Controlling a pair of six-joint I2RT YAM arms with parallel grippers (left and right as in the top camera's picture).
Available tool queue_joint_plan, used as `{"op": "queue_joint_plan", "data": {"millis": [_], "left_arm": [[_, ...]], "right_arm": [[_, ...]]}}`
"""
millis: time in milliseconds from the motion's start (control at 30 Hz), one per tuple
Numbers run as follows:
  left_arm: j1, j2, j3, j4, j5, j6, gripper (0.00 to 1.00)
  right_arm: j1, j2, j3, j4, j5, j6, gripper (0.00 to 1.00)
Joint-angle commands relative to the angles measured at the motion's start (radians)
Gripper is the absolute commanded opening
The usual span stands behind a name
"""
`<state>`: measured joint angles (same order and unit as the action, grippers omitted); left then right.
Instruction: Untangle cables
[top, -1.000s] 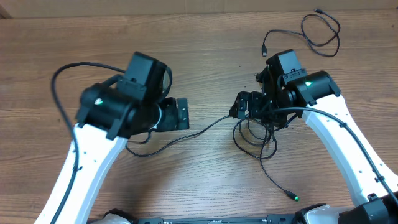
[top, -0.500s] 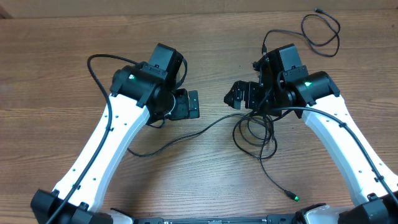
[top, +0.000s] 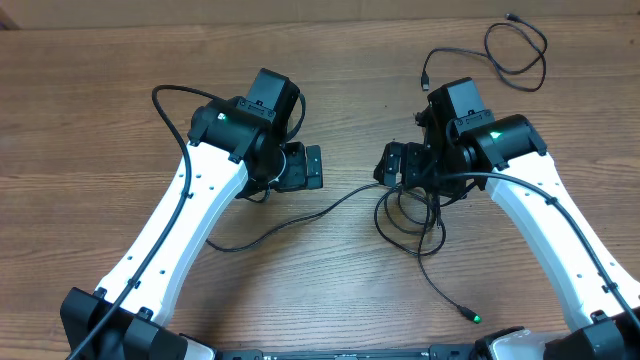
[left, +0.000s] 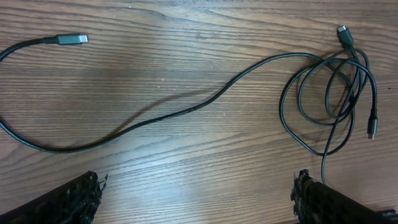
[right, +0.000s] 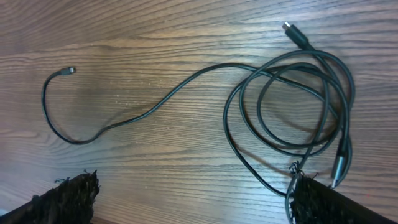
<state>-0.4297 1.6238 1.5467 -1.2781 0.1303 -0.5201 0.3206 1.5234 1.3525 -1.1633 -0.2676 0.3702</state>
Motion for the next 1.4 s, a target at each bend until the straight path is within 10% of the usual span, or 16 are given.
{"op": "queue_joint_plan", "data": {"millis": [0, 567, 733, 1367], "left_arm": [[0.004, 0.013, -0.007, 0.0, -0.006, 0.01, 1.0], [0.004, 0.014, -0.026, -0.045, -0.004, -0.032, 1.0], [0.004, 0.034, -0.049, -0.037, -0.038, -0.037, 0.98], [0.004, 0.07, -0.053, -0.003, -0.112, 0.046, 1.0]], "right_arm": [[0.0, -0.007, -0.004, 0.002, -0.03, 0.003, 1.0], [0.0, -0.006, -0.005, -0.036, 0.015, 0.074, 0.95], [0.0, -0.003, -0.007, -0.014, 0.065, 0.075, 0.72], [0.039, 0.217, -0.007, -0.029, 0.138, 0.12, 0.77]]}}
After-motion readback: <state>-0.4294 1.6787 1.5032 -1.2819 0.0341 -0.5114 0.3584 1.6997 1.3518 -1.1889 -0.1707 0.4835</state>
